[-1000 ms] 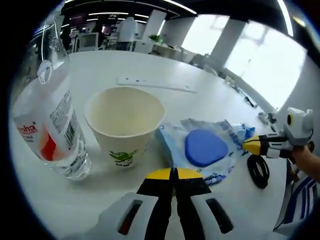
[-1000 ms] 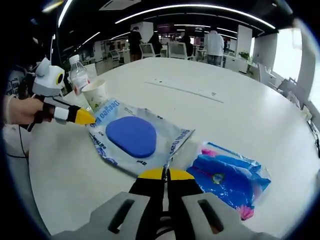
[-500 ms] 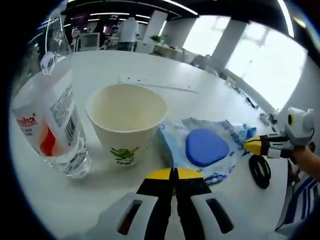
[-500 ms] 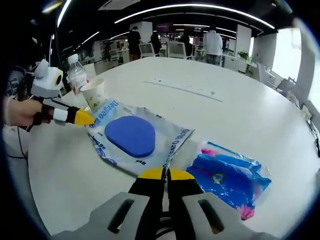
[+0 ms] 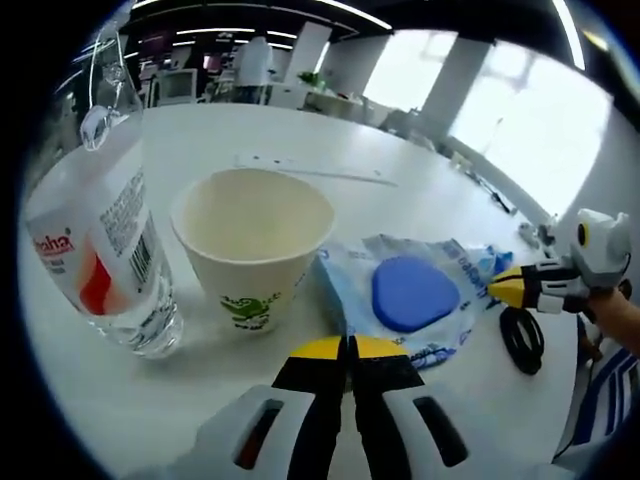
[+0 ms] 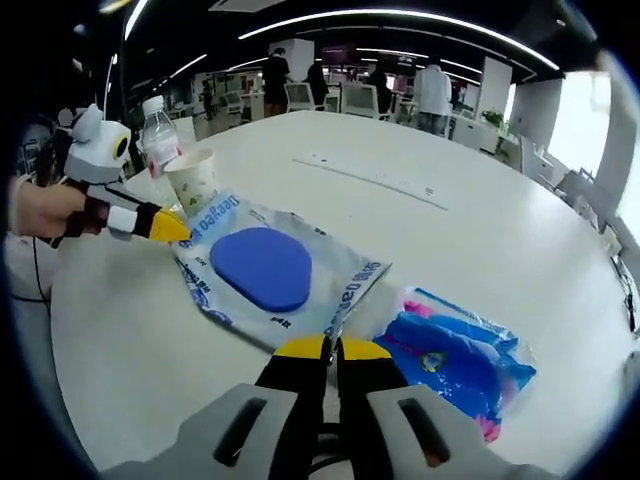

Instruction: Arrange the tabletop items into an orderly group along one side of the table until the central work area is clear of visible clutter.

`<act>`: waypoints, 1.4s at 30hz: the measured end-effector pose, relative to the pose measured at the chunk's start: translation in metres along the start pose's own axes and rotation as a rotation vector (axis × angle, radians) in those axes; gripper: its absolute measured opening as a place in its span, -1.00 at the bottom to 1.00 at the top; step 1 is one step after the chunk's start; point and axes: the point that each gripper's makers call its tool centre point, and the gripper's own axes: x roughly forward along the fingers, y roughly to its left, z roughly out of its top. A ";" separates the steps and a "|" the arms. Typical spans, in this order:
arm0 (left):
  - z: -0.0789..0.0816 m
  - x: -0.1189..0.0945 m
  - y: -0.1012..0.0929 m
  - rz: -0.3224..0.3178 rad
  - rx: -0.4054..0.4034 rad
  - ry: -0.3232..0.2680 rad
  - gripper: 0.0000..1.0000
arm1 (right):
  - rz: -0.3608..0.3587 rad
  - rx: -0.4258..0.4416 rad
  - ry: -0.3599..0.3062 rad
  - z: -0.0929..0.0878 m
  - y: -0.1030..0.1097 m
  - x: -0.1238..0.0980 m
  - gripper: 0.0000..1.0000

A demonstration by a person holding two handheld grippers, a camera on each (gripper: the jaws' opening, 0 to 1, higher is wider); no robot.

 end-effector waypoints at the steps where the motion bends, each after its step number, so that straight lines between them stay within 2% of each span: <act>1: 0.000 0.000 0.000 0.000 -0.001 -0.001 -1.00 | -0.001 -0.002 0.000 0.000 0.000 0.000 -1.00; 26: 0.005 -0.001 0.003 0.010 0.030 -0.018 -0.99 | -0.015 -0.009 -0.002 0.001 -0.002 -0.001 -0.95; 32: 0.007 -0.003 0.003 0.000 0.008 -0.031 -1.00 | -0.023 -0.011 -0.008 0.002 -0.002 -0.004 -0.93; 42: 0.011 -0.009 0.002 -0.004 0.016 -0.047 -0.96 | -0.038 -0.020 -0.032 0.009 -0.006 -0.007 -0.87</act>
